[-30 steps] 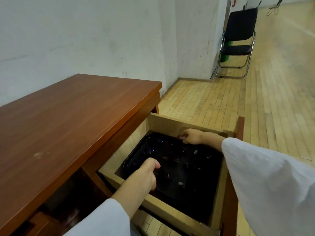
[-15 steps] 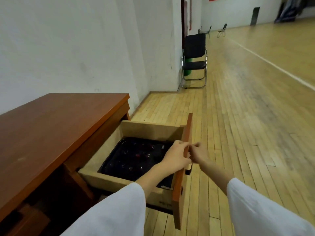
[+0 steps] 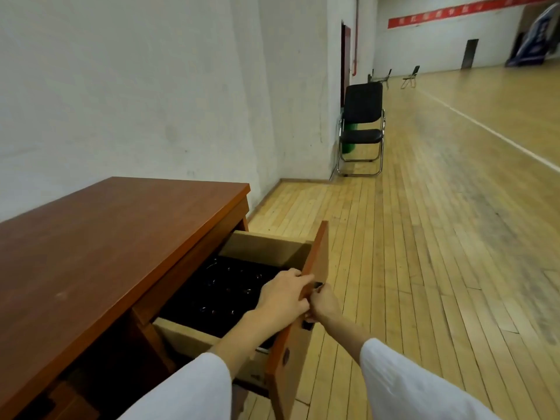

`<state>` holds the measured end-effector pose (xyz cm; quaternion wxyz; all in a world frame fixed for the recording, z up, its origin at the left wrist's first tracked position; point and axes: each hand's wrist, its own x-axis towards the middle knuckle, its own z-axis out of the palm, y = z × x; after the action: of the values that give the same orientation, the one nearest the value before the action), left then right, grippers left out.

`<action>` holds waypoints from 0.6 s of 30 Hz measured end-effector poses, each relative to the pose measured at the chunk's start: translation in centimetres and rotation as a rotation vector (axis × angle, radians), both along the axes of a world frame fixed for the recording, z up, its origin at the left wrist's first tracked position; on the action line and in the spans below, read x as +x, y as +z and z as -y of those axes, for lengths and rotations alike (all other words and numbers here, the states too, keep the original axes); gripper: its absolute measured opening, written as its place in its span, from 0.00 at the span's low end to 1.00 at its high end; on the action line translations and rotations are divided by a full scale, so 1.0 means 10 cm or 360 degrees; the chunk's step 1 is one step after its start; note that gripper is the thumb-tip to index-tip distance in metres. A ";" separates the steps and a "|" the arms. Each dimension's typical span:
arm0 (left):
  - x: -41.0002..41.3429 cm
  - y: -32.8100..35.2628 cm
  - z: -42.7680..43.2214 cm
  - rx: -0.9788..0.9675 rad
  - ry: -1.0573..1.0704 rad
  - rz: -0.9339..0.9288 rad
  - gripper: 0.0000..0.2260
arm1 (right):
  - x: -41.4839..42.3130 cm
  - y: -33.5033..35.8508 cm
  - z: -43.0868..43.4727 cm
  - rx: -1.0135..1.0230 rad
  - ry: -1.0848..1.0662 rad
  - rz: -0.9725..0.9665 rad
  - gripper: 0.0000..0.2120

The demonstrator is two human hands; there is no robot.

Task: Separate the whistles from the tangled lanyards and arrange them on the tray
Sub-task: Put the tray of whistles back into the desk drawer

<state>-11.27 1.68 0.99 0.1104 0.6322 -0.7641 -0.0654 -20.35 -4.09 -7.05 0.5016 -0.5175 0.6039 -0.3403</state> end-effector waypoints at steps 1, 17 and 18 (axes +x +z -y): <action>0.10 0.00 0.01 -0.0008 0.0029 0.0045 0.24 | 0.11 -0.03 0.04 0.0029 0.0033 0.0020 0.11; 1.30 -0.27 0.12 -0.0110 0.0212 0.1627 0.28 | 1.76 -0.03 0.47 0.0397 0.0181 0.0340 0.24; 1.33 -0.28 0.12 -0.0099 0.0218 0.1663 0.27 | 1.81 -0.04 0.50 0.0387 0.0205 0.0314 0.22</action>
<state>2.08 0.46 -1.81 -0.2627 0.6253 -0.6759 0.2885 -2.27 -9.06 -7.50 0.6383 -0.4547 0.5540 -0.2809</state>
